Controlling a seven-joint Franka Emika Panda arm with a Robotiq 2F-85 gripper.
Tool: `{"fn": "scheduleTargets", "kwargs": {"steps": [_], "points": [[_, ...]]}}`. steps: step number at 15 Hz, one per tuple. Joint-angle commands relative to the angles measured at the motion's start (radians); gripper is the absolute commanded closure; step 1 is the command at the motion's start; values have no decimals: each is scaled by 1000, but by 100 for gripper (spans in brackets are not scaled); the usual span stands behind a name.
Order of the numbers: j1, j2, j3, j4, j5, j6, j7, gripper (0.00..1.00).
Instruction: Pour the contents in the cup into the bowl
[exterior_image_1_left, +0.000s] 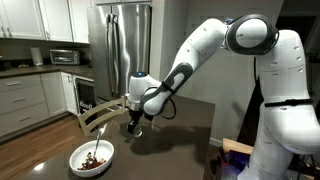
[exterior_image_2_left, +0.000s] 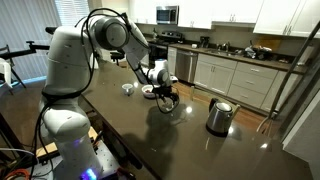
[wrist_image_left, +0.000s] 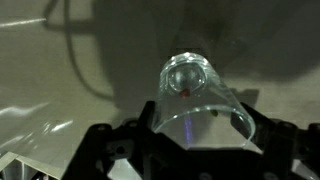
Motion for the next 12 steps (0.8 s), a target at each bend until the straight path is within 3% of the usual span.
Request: {"fn": "scheduleTargets", "kwargs": {"steps": [1, 6, 12], "points": [[-5, 12, -3, 13, 27, 3, -36, 0], [3, 10, -16, 15, 11, -16, -26, 0], [23, -22, -40, 45, -44, -193, -25, 0]]}}
